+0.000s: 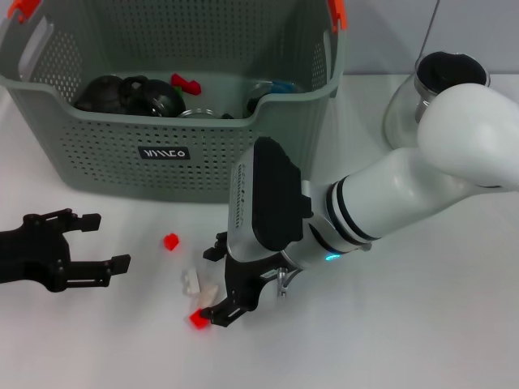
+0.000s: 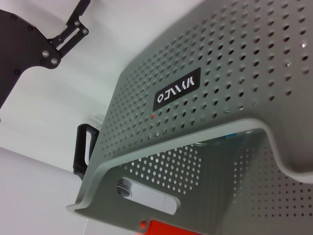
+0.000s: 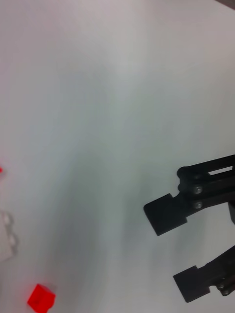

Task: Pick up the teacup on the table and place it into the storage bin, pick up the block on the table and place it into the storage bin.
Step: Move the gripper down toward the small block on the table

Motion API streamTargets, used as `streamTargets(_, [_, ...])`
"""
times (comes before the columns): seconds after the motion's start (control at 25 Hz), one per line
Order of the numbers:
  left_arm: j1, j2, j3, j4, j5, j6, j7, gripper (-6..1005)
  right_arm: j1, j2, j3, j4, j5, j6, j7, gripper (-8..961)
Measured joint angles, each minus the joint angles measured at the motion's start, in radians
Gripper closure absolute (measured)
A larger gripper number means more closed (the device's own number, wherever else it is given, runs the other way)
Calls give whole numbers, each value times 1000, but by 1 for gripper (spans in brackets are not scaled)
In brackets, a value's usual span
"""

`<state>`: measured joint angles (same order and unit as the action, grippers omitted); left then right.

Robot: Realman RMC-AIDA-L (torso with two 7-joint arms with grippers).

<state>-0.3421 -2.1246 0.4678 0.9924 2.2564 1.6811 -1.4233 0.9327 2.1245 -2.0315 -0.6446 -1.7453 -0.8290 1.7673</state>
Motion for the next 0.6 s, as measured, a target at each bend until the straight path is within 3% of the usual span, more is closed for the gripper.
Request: streamTargets(0.6, [0,3,2,0,0,0,1,106,-4,-2,-5,-12,30,13,-10,26])
